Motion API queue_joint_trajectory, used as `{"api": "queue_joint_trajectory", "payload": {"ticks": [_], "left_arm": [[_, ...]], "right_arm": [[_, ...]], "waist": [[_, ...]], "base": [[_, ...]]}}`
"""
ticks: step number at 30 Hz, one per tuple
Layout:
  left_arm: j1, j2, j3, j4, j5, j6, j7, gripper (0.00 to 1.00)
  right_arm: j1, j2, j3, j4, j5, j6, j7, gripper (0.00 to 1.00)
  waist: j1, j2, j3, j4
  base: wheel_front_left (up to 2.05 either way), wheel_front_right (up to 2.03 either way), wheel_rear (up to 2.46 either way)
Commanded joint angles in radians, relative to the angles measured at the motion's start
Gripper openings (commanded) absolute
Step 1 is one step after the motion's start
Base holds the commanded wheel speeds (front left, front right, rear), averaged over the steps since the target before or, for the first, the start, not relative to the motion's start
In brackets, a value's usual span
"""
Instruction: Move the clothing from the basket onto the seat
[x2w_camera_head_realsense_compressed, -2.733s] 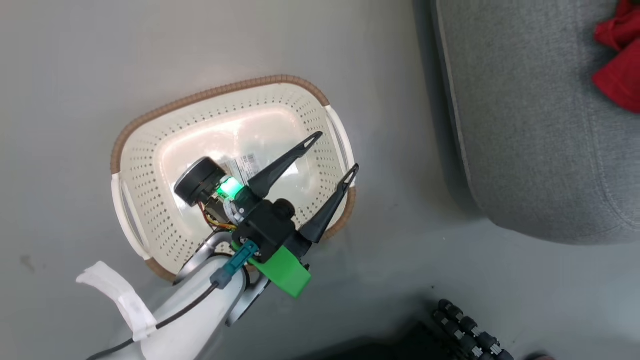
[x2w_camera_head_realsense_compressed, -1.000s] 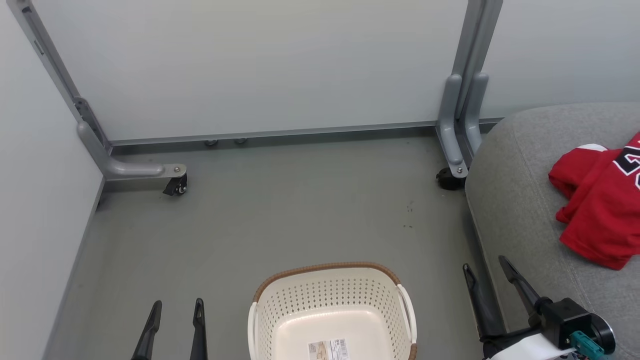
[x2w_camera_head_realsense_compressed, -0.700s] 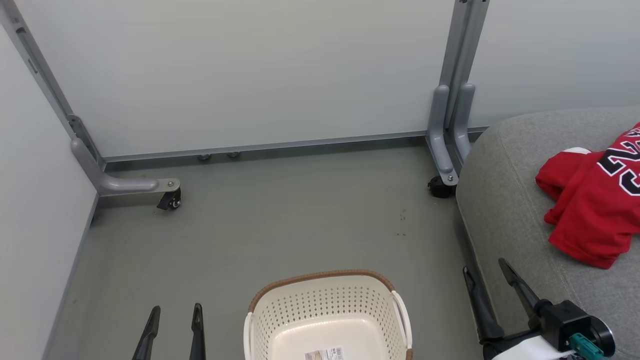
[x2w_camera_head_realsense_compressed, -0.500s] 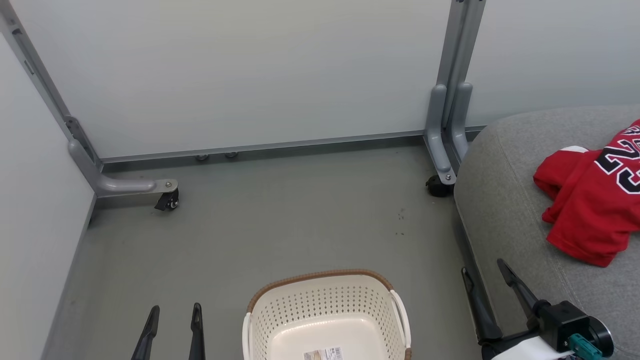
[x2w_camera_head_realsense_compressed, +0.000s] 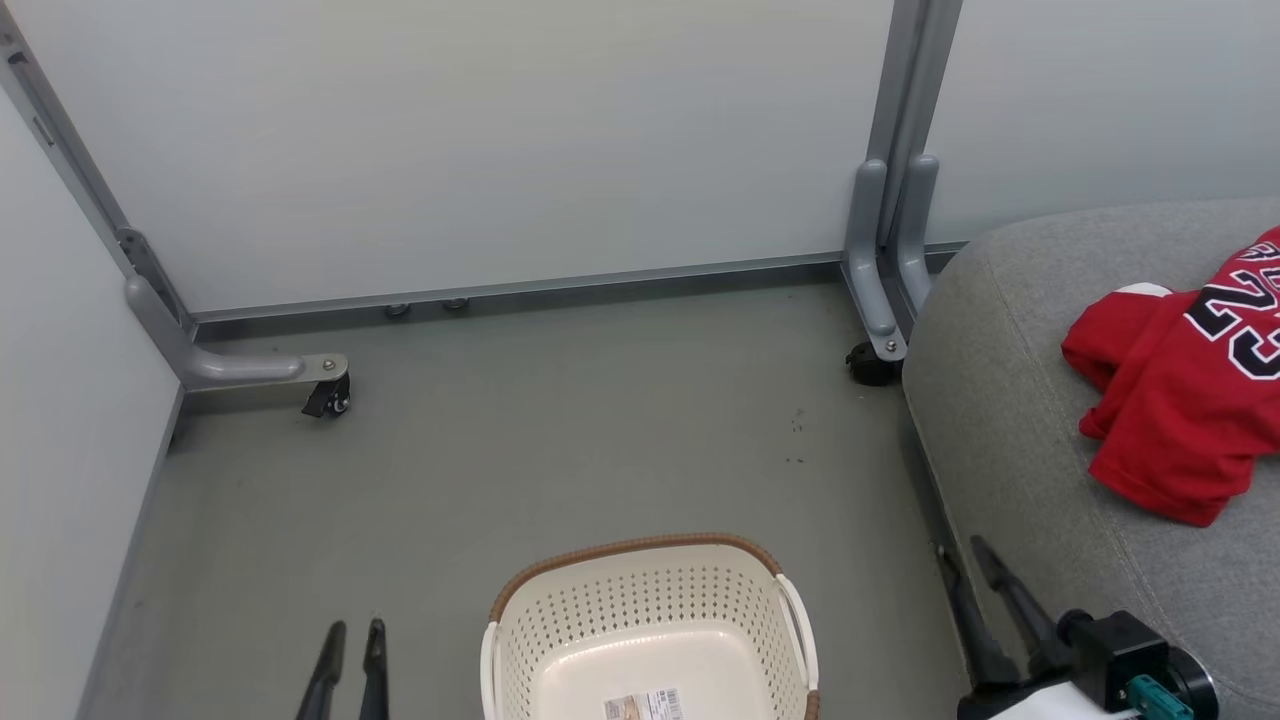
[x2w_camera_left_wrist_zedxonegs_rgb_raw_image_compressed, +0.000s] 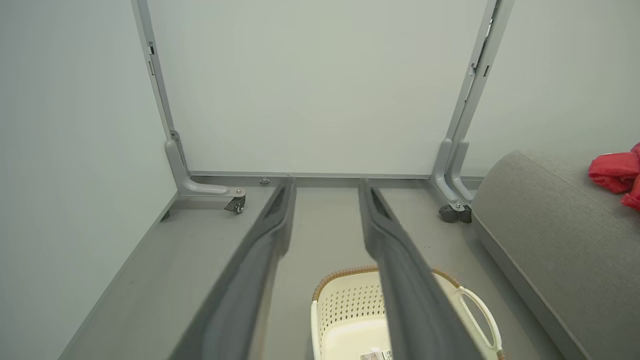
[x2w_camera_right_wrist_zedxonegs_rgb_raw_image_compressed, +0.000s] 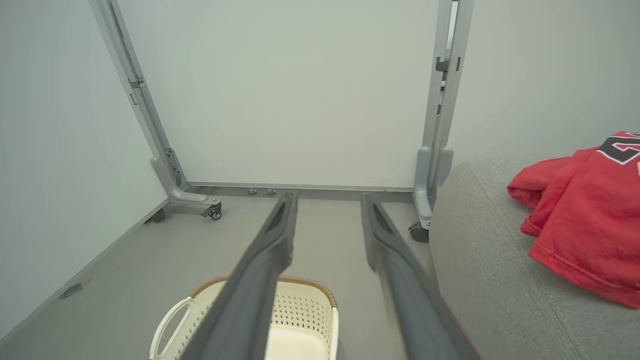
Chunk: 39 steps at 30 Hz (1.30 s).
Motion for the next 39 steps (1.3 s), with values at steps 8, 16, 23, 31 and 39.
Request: {"api": "queue_joint_trajectory", "payload": {"ticks": [8,16,23,31,39], "left_arm": [[-0.023,0.005,0.003,0.036,-0.106,-0.003,0.022,0.0],[-0.065,0.013,0.013,0.059,-0.262,-0.012,0.052,0.0],[-0.103,0.02,0.022,0.08,-0.402,-0.02,0.08,0.0],[-0.138,0.025,0.032,0.098,-0.53,-0.026,0.107,0.0],[-0.168,0.028,0.042,0.111,-0.645,-0.032,0.132,0.0]], "right_arm": [[-0.005,0.0,-0.004,0.033,0.106,0.0,0.02,0.0],[-0.031,-0.007,-0.015,0.047,0.264,0.0,0.051,0.0],[-0.054,-0.013,-0.027,0.058,0.407,0.0,0.08,0.0],[-0.074,-0.016,-0.039,0.069,0.536,0.0,0.108,0.0],[-0.093,-0.019,-0.051,0.078,0.653,-0.001,0.135,0.0]], "waist": [[0.0001,0.0,0.004,0.001],[0.0001,0.0,0.009,0.002],[0.0001,0.0,0.015,0.003],[0.0001,0.0,0.02,0.005],[0.0001,0.0,0.026,0.006]], "base": [[0.0,0.0,0.0],[0.0,0.0,0.0],[0.0,0.0,0.0],[0.0,0.0,0.0],[0.0,0.0,0.0]]}}
